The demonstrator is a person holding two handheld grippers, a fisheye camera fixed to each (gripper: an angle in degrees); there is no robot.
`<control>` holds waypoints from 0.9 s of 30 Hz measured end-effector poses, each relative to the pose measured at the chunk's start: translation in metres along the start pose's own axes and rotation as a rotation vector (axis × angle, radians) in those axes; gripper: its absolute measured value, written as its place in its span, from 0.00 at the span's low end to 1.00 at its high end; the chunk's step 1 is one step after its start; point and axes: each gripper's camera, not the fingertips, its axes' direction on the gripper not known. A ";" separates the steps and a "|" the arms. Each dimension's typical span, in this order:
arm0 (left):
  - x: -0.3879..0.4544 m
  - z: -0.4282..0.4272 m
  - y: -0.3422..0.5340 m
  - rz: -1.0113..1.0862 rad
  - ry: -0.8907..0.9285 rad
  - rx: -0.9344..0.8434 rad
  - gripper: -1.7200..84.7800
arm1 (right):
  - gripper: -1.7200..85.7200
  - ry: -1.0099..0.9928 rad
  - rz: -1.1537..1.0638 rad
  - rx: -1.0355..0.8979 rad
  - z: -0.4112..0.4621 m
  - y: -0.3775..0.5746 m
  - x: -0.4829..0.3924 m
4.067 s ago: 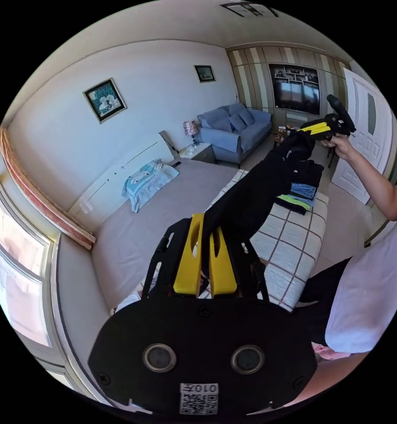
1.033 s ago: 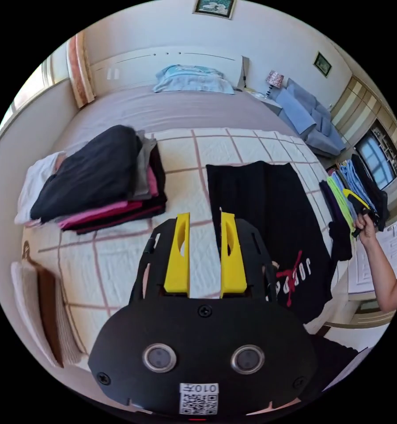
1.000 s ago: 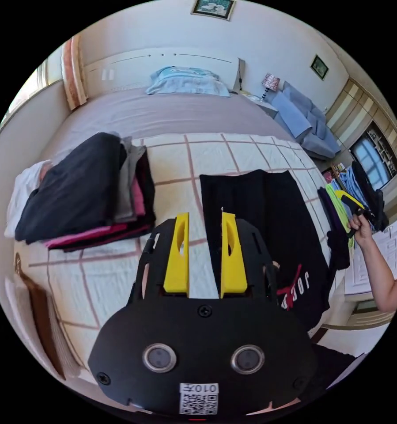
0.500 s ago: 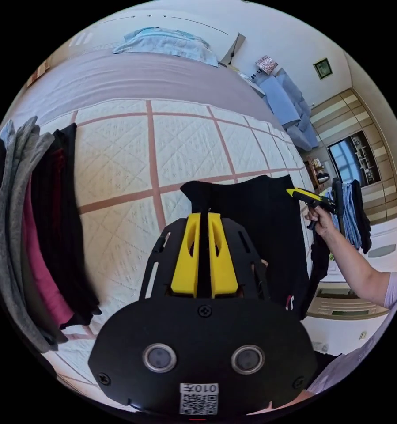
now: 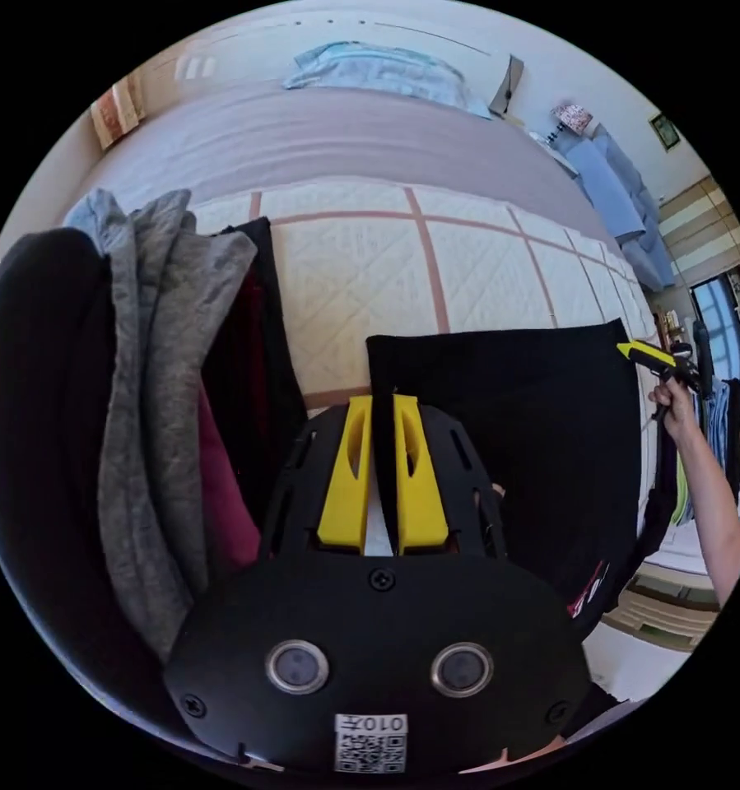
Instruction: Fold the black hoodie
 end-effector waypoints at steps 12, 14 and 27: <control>0.074 -0.119 0.224 0.167 0.036 0.256 0.04 | 0.06 -0.260 -0.123 0.136 -0.054 0.227 -0.128; 0.098 -0.102 0.281 0.202 0.083 0.111 0.03 | 0.05 -0.293 -0.052 0.059 -0.039 0.259 -0.158; 0.003 -0.149 0.378 -0.037 0.008 0.125 0.07 | 0.05 -0.027 0.077 -0.066 -0.003 0.258 -0.255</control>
